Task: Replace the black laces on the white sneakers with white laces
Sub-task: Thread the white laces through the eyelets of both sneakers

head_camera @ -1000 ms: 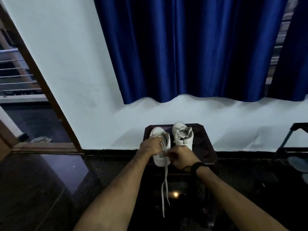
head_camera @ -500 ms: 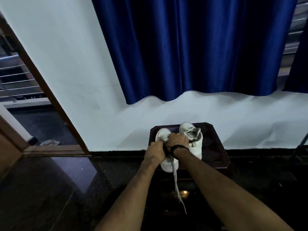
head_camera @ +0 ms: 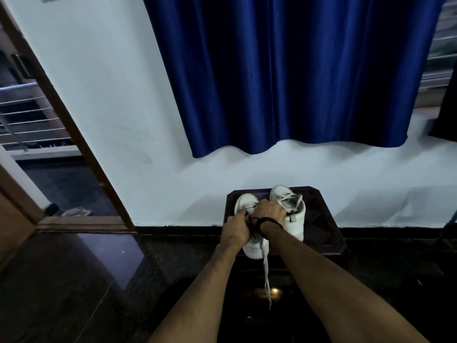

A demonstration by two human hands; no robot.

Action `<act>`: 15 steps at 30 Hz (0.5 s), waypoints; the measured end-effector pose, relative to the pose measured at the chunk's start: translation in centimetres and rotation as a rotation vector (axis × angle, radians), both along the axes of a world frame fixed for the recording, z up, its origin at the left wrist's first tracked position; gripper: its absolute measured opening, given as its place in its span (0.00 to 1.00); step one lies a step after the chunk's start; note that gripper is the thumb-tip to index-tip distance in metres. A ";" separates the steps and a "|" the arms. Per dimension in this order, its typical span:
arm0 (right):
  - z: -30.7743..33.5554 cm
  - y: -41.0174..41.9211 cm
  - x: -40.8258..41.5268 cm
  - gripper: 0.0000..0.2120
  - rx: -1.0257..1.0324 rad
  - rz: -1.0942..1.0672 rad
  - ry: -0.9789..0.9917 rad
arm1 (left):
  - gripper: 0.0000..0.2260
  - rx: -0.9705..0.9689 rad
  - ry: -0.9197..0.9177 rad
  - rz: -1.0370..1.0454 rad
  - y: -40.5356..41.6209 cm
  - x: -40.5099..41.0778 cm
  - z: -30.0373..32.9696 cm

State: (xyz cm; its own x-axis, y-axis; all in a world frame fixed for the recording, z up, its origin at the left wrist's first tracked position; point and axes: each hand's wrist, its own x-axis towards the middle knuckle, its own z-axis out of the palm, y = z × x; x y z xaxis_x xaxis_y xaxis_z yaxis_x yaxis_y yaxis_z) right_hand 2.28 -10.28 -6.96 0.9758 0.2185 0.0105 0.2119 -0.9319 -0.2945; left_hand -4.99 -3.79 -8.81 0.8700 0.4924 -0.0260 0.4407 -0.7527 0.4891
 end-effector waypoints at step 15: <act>6.7 -3.7 0.5 0.17 1.142 0.232 0.863 | 0.15 -0.780 -0.126 0.062 -1.4 -1.0 5.3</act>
State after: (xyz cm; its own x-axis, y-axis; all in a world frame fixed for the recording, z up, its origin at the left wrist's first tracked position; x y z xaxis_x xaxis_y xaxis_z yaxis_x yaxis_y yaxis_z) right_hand 2.80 -13.99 -0.30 0.7123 0.6446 -0.2778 -0.3018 -0.0760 -0.9503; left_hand -5.96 -5.16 -3.46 0.8607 0.4206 -0.2868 0.3769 -0.1476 0.9144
